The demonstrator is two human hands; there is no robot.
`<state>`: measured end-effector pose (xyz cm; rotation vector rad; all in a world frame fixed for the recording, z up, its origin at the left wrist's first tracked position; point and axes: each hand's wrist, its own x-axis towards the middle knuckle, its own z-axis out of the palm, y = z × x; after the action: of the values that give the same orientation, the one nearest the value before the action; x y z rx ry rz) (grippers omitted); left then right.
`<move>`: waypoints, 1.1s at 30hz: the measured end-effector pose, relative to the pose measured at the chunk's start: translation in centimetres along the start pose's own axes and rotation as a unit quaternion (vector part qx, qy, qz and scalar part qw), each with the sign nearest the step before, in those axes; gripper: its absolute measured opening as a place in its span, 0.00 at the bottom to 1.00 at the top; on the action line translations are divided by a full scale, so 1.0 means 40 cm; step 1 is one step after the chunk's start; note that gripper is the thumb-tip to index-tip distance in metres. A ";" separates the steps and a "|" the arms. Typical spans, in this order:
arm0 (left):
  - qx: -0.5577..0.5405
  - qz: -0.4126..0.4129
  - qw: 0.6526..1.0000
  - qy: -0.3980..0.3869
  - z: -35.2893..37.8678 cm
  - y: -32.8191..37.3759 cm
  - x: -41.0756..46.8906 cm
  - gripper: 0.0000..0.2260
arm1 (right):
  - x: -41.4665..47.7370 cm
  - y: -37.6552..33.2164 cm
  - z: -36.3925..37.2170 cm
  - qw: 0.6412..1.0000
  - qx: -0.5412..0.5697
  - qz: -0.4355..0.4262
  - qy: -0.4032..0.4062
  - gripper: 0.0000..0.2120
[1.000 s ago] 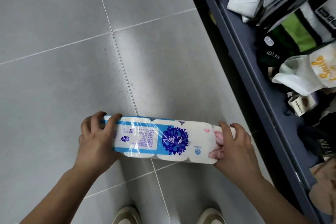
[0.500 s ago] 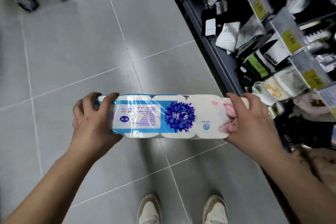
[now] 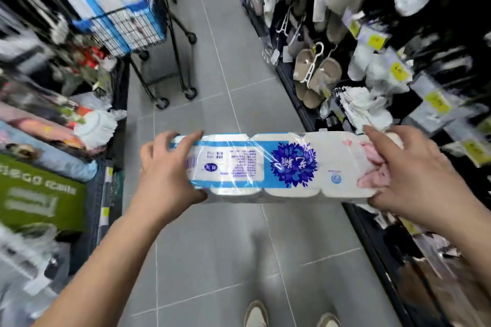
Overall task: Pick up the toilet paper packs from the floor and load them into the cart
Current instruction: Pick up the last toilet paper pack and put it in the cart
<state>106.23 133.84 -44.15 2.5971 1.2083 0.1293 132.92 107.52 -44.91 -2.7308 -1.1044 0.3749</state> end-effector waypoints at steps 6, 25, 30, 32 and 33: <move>-0.028 0.016 0.999 0.026 -0.361 0.111 -0.044 0.53 | -0.100 -0.075 -0.373 0.998 -0.001 -0.040 0.054 0.56; -0.074 0.037 0.991 0.108 -0.866 0.284 -0.144 0.53 | -0.208 -0.136 -0.899 0.973 -0.026 -0.144 0.179 0.55; -0.080 0.023 0.989 0.121 -0.882 0.273 -0.146 0.54 | -0.167 -0.146 -0.901 0.969 -0.006 -0.165 0.183 0.56; -0.081 0.017 0.989 0.123 -0.882 0.260 -0.136 0.54 | -0.149 -0.156 -0.900 0.969 0.006 -0.174 0.175 0.56; -0.084 0.015 0.989 0.123 -0.883 0.254 -0.130 0.54 | -0.139 -0.165 -0.903 0.970 0.011 -0.177 0.169 0.56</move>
<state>103.50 130.99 -7.24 2.5066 1.1803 0.5481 135.36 105.99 -7.89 -2.3845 -1.4310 -0.1236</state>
